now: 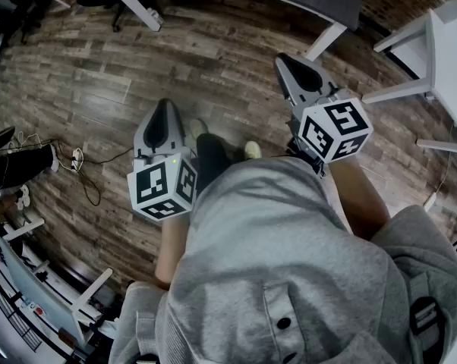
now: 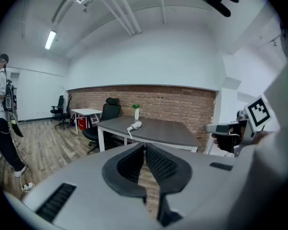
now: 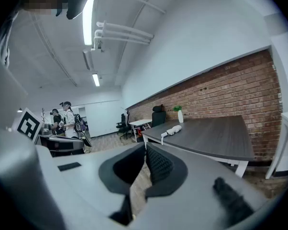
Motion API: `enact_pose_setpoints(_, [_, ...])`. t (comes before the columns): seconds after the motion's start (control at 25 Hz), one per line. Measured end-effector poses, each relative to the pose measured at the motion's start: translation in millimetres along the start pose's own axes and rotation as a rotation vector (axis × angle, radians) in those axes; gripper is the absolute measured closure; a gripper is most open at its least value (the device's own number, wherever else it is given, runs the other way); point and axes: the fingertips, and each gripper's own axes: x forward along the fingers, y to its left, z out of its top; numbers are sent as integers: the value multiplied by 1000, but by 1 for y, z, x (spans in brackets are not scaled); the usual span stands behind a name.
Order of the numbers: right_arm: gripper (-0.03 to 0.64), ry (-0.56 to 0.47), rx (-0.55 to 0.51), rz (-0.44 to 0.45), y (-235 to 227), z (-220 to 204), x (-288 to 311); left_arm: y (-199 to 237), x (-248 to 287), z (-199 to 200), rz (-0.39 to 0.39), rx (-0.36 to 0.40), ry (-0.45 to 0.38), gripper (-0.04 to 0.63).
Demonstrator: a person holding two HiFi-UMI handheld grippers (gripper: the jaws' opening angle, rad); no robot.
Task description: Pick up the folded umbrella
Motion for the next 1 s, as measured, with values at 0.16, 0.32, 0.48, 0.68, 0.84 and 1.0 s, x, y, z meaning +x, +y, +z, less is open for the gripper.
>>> enact_pose_setpoints(0.16, [592, -3, -11, 4, 1, 4, -6, -8, -5, 5, -5, 5, 1, 569])
enact_pose_setpoints(0.32, [592, -13, 4, 17, 1, 8, -10, -12, -7, 6, -12, 6, 7, 569])
enact_pose_setpoints(0.48, [592, -13, -8, 14, 3, 7, -10, -15, -7, 6, -19, 5, 9, 569])
enact_pose_setpoints(0.68, [592, -17, 23, 3, 5, 6, -4, -8, -4, 2, -31, -3, 17, 569])
enact_pose_setpoints(0.84, [592, -3, 26, 7, 7, 4, 6, -1, 2, 3, -35, -11, 15, 569])
enact_pose_setpoints(1.0, [592, 8, 32, 21, 7, 4, 24, 6, 19, 4, -48, -28, 26, 569])
